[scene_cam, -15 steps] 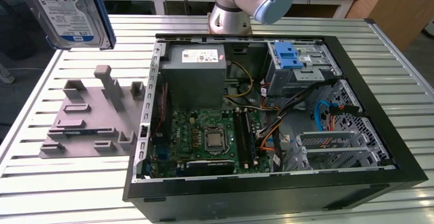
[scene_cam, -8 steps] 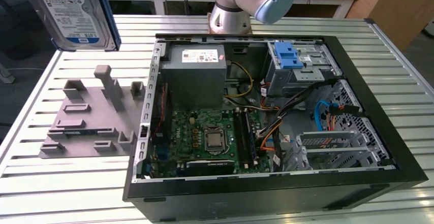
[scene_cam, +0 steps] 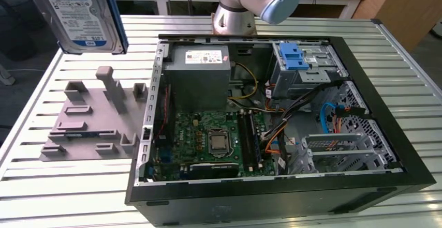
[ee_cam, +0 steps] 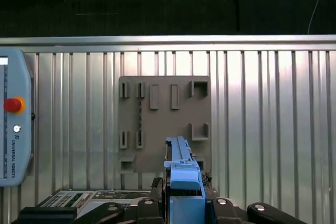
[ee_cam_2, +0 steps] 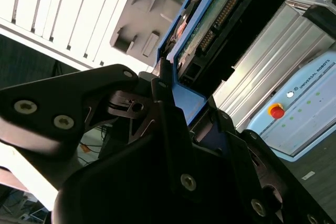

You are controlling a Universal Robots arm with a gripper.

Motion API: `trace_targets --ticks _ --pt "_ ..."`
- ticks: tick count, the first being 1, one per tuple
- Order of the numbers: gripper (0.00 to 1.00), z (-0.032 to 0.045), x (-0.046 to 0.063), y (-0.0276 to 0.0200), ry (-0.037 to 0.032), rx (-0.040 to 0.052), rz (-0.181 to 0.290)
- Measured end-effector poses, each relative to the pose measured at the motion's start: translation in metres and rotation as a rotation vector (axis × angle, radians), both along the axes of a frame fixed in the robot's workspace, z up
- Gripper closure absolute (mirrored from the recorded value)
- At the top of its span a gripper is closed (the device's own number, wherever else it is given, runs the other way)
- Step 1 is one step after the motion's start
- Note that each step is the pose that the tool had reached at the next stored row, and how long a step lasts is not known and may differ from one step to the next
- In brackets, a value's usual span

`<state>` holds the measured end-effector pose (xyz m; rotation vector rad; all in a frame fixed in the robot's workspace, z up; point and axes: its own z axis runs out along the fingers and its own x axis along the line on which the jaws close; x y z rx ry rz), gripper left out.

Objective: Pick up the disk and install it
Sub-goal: 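Pick up the disk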

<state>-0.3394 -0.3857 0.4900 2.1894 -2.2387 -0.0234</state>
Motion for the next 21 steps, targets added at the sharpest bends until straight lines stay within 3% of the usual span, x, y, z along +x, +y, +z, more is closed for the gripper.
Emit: trace_targets --ticks 21 --pt "0.64 0.0 0.03 -0.0102 0.0011 0.0 -0.001"
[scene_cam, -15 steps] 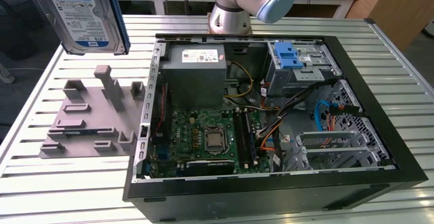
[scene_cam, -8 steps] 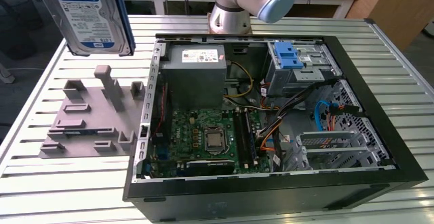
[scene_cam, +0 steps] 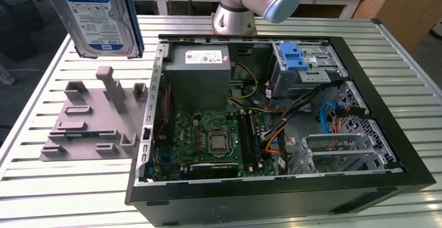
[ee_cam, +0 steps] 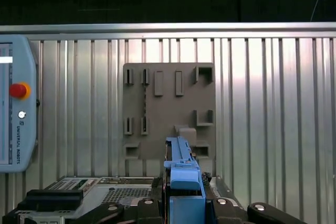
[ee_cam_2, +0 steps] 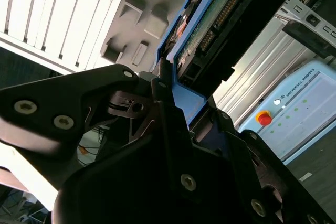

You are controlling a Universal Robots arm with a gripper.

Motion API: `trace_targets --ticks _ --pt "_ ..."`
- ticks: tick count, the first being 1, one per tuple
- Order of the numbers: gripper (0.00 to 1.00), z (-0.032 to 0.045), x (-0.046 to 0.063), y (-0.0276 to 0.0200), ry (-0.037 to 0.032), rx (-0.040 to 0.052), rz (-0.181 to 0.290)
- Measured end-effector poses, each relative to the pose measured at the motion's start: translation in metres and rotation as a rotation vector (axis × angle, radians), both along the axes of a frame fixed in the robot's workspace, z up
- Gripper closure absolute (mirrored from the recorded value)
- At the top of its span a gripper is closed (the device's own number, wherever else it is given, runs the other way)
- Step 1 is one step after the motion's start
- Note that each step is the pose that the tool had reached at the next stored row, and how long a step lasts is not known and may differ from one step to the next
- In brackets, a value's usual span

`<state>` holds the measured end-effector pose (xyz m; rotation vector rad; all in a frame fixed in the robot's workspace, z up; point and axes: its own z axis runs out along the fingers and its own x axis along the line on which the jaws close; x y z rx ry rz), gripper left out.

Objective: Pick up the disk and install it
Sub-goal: 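Pick up the disk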

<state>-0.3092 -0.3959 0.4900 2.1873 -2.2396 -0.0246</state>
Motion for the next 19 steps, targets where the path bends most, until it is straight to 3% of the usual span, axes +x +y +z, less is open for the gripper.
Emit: trace_targets --ticks 19 --pt "0.64 0.0 0.025 -0.0066 0.0004 0.0 -0.001"
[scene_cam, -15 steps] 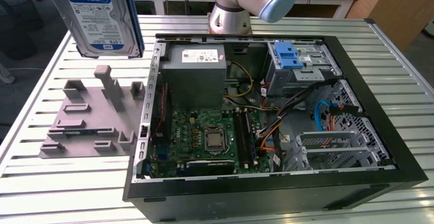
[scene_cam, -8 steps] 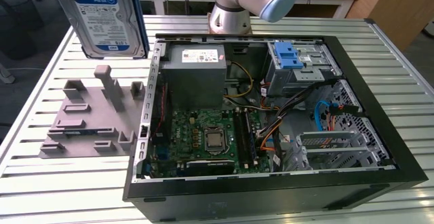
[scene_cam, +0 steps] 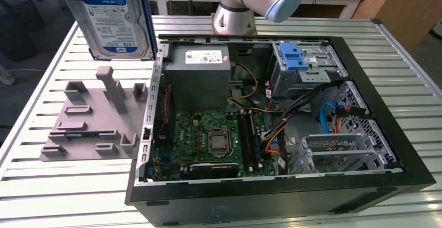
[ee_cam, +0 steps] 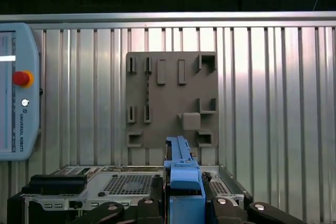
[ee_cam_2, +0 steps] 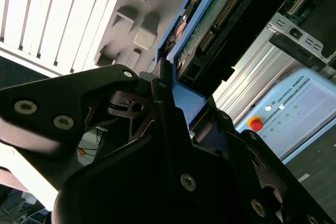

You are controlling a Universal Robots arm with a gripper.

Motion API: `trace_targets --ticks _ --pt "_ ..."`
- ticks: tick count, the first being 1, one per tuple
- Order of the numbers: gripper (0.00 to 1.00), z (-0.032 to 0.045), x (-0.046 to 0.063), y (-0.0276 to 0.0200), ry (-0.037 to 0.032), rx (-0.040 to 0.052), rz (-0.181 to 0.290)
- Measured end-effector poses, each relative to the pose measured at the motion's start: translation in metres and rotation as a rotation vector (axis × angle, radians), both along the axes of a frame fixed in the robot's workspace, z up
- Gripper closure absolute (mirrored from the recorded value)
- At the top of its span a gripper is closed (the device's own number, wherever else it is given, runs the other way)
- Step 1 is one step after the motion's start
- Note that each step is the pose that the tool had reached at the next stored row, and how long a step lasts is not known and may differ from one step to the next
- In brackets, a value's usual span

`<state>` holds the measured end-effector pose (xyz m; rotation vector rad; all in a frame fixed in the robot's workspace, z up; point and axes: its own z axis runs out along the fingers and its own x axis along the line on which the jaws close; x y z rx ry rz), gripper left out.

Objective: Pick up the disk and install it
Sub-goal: 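Pick up the disk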

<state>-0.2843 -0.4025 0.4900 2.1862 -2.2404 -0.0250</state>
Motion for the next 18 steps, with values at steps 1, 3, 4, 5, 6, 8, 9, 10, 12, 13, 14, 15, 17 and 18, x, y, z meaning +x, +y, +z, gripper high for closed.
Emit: trace_targets --ticks 1,3,4,5,6,8,9,10,12,13,14,15,17,18 --pt "0.64 0.0 0.001 -0.0002 0.0001 -0.0001 0.0" --pt "0.64 0.0 0.003 -0.0008 0.0001 0.0 0.0" --pt "0.64 0.0001 0.004 -0.0009 0.0001 -0.0001 0.0" --pt "0.64 0.0001 0.005 -0.0011 0.0001 -0.0001 0.0" --pt "0.64 0.0 0.006 -0.0014 0.0 0.0 0.0" --pt "0.64 0.0 0.008 -0.0017 0.0001 0.0 0.0" --pt "0.64 0.0 0.009 -0.0018 0.0 0.0 0.0" --pt "0.64 0.0001 0.01 -0.002 0.0001 -0.0001 0.0" --pt "0.64 0.0 0.012 -0.0025 0.0 0.0 0.0" --pt "0.64 0.0 0.013 -0.0027 0.0 0.0001 0.0" --pt "0.64 0.0 0.014 -0.0028 0.0001 -0.0001 0.0" --pt "0.64 0.0 0.015 -0.003 0.0001 0.0 0.0" --pt "0.64 0.0 0.017 -0.0034 0.0 0.0 0.0" --pt "0.64 0.0 0.018 -0.0036 0.0001 -0.0001 0.0"
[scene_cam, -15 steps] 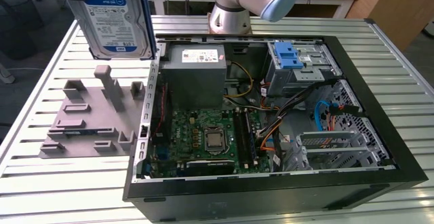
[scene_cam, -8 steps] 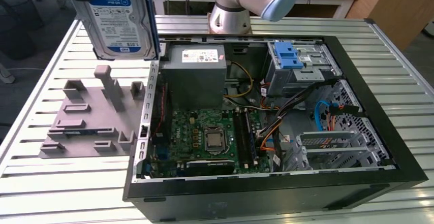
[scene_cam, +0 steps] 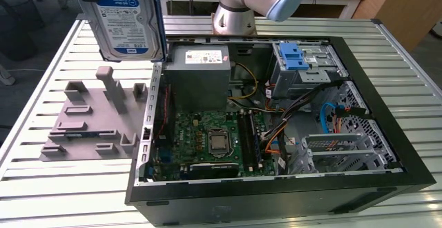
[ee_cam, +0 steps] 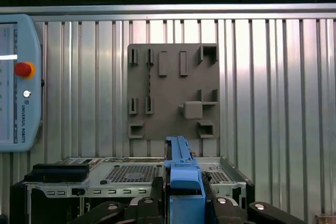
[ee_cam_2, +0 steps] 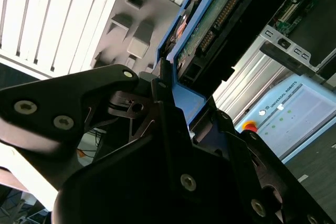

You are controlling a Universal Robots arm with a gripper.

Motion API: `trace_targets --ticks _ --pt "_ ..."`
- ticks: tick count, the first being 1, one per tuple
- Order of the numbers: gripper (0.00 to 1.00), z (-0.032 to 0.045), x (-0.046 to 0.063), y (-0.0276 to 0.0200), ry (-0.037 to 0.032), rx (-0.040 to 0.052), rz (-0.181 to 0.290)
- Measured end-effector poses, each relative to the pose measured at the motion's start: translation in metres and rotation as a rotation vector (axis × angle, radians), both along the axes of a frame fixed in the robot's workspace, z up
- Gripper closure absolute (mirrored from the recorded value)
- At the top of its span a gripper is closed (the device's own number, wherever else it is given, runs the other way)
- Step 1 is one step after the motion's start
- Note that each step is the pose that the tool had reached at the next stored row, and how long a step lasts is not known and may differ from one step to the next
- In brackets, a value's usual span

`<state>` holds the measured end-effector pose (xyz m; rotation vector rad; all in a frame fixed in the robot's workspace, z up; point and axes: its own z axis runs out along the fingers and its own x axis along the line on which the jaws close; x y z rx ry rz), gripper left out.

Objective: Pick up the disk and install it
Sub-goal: 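Pick up the disk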

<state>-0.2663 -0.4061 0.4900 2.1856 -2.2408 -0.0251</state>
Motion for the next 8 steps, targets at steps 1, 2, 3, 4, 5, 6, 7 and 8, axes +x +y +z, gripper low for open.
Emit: trace_targets --ticks 1,2,3,4,5,6,7,8 --pt "0.64 0.0 0.001 -0.0002 0.0 0.0001 0.0" --pt "0.64 0.0 0.0019 -0.0004 -0.0001 0.0001 0.0" --pt "0.64 0.0 0.0029 -0.0005 -0.0001 0.0 0.0" --pt "0.64 0.0 0.0039 -0.0007 -0.0001 0.0001 0.0" --pt "0.64 0.0 0.0049 -0.0009 -0.0001 0.0 0.0" --pt "0.64 0.0 0.0059 -0.001 -0.0001 0.0001 0.0" --pt "0.64 0.0 0.007 -0.0012 0.0 0.0 0.0" --pt "0.64 -0.0001 0.0079 -0.0014 -0.0001 0.0001 0.0"
